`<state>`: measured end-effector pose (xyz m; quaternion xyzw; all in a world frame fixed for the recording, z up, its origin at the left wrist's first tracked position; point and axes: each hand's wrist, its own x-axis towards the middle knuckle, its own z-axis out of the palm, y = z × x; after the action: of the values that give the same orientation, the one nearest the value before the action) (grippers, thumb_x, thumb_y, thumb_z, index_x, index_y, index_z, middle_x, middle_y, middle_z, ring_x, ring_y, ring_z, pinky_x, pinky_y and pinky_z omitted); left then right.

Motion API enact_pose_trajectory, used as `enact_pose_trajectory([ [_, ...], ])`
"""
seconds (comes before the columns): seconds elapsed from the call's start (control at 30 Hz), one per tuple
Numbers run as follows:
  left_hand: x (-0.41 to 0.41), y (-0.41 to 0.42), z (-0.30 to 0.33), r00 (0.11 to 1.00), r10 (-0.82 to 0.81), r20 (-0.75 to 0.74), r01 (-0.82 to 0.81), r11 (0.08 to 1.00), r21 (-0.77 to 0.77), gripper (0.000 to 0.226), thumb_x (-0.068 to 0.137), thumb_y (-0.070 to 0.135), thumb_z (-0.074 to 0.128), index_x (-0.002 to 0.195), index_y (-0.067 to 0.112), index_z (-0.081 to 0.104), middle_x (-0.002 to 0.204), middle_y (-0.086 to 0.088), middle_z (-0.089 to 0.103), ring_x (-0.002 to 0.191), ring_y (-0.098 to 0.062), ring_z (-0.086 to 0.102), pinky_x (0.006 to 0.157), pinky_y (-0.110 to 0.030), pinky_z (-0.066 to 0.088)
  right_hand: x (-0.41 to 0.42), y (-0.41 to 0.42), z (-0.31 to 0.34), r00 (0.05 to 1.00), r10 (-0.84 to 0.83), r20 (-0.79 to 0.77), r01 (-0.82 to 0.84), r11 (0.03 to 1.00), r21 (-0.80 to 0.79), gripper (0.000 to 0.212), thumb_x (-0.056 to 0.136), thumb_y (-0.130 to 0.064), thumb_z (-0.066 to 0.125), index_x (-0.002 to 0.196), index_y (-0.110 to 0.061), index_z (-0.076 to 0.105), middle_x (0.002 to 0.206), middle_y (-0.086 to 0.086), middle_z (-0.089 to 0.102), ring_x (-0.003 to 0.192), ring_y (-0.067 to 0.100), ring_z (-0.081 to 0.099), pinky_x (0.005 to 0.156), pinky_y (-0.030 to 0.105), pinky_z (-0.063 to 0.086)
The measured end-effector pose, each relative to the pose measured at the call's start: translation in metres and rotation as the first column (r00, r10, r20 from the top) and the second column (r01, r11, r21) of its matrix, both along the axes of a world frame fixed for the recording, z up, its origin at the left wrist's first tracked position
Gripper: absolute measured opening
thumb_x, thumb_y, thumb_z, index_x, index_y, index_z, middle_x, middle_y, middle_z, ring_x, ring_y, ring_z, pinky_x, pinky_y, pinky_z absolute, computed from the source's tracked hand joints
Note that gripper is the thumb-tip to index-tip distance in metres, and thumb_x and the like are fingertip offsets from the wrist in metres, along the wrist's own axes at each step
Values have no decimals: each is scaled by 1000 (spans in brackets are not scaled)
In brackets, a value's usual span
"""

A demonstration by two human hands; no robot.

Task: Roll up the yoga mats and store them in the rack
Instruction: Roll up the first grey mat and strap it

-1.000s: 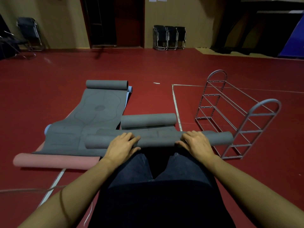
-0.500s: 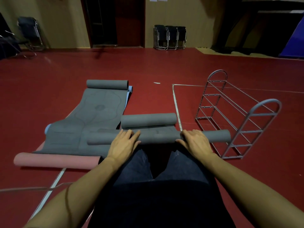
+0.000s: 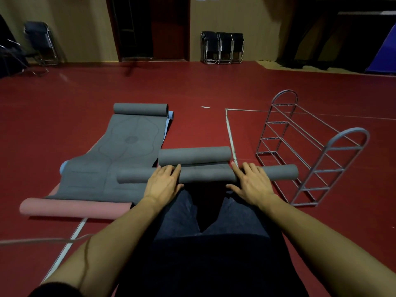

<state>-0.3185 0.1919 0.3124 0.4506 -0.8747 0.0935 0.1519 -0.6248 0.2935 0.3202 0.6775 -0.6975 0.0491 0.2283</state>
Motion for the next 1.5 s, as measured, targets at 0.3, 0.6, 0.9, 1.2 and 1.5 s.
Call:
enact_pose_trajectory([
  [0.3, -21, -12, 6, 995, 75, 71, -81, 992, 99, 64, 93, 69, 53, 133, 18, 58, 129, -10, 60, 128, -30, 53, 119, -46, 30, 5, -12, 7, 996, -9, 90, 7, 1000, 19, 63, 88, -75, 51, 120, -23, 65, 105, 5, 64, 102, 28, 59, 98, 39, 43],
  [0.6, -20, -20, 21, 996, 52, 70, -61, 990, 129, 59, 97, 68, 46, 129, 19, 54, 120, -8, 54, 110, -31, 57, 88, -43, 45, 10, -19, 14, 992, -35, 121, 31, 999, 37, 53, 95, -63, 54, 124, -19, 60, 107, 4, 62, 101, 28, 60, 91, 39, 45],
  [0.9, -20, -29, 16, 998, 48, 37, -54, 986, 161, 51, 98, 56, 58, 133, 20, 55, 121, -8, 60, 115, -32, 57, 98, -41, 43, 6, -26, 11, 980, -26, 195, 16, 998, 53, 56, 91, -63, 62, 125, -19, 57, 112, 5, 65, 105, 28, 61, 96, 40, 47],
  [1.2, -7, -38, 32, 997, -50, -52, 57, 990, 130, 49, 98, 57, 55, 121, 15, 64, 109, -9, 64, 103, -32, 60, 86, -44, 45, -17, -42, 31, 971, 66, 232, -106, 981, 164, 59, 95, -69, 34, 109, -15, 54, 103, 6, 60, 96, 33, 59, 94, 43, 43],
  [1.5, 14, -46, 115, 977, -212, -38, 205, 969, -137, 56, 102, 65, 35, 126, 20, 59, 111, -3, 65, 100, -26, 62, 79, -41, 52, -19, -35, 125, 973, 171, 154, -179, 983, 37, 62, 94, -74, 30, 115, -21, 55, 110, 4, 63, 98, 30, 62, 80, 45, 47],
])
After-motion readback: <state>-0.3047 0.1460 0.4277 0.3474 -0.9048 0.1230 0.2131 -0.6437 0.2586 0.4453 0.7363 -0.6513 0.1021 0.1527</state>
